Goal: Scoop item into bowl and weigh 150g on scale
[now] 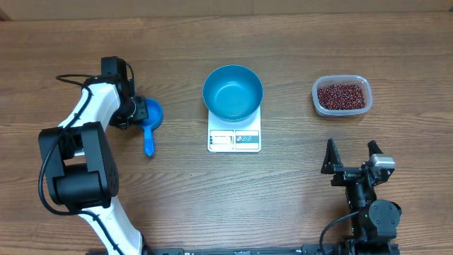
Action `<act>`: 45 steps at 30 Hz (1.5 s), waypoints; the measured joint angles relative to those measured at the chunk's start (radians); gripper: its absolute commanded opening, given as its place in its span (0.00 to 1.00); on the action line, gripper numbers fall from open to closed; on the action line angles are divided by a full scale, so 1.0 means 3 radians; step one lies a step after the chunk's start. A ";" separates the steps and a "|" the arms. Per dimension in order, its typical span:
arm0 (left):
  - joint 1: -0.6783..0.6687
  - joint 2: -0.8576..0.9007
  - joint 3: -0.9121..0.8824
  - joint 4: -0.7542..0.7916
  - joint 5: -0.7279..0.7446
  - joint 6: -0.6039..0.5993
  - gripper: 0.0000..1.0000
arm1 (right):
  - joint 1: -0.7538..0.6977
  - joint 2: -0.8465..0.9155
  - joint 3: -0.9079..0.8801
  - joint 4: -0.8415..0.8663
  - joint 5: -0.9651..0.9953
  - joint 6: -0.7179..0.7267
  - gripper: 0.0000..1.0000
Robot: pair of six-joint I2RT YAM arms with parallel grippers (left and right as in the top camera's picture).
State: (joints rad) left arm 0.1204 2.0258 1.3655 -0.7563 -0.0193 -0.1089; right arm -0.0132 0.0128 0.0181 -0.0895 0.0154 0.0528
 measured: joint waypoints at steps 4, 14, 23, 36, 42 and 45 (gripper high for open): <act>0.0001 -0.0001 0.0001 0.0029 0.0014 0.0010 0.04 | 0.0000 0.0000 0.0000 0.0001 -0.0001 -0.0001 1.00; 0.0000 -0.0001 0.0048 -0.0131 0.0011 0.0009 0.04 | 0.0000 0.0000 0.0000 0.0000 0.0000 -0.0003 1.00; 0.0000 -0.0219 0.0815 -0.1172 0.0065 -0.0196 0.04 | 0.0000 0.0000 0.0000 0.0003 -0.0001 -0.0003 1.00; -0.0066 -0.1685 0.1101 -0.2045 0.0669 -0.1666 0.04 | 0.0000 0.0000 0.0000 0.0000 -0.0001 -0.0003 1.00; -0.0629 -0.1897 0.1102 -0.2712 0.0047 -0.2532 0.05 | 0.0000 0.0000 0.0000 0.0000 0.0000 -0.0001 1.00; -0.0954 -0.1896 0.1099 -0.2880 -0.0183 -0.3051 0.04 | 0.0000 0.0000 0.0000 0.0001 0.0000 -0.0003 1.00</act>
State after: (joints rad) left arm -0.1658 1.4570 1.6951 -1.6203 -0.0742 -1.0241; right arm -0.0132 0.0128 0.0181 -0.0891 0.0154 0.0521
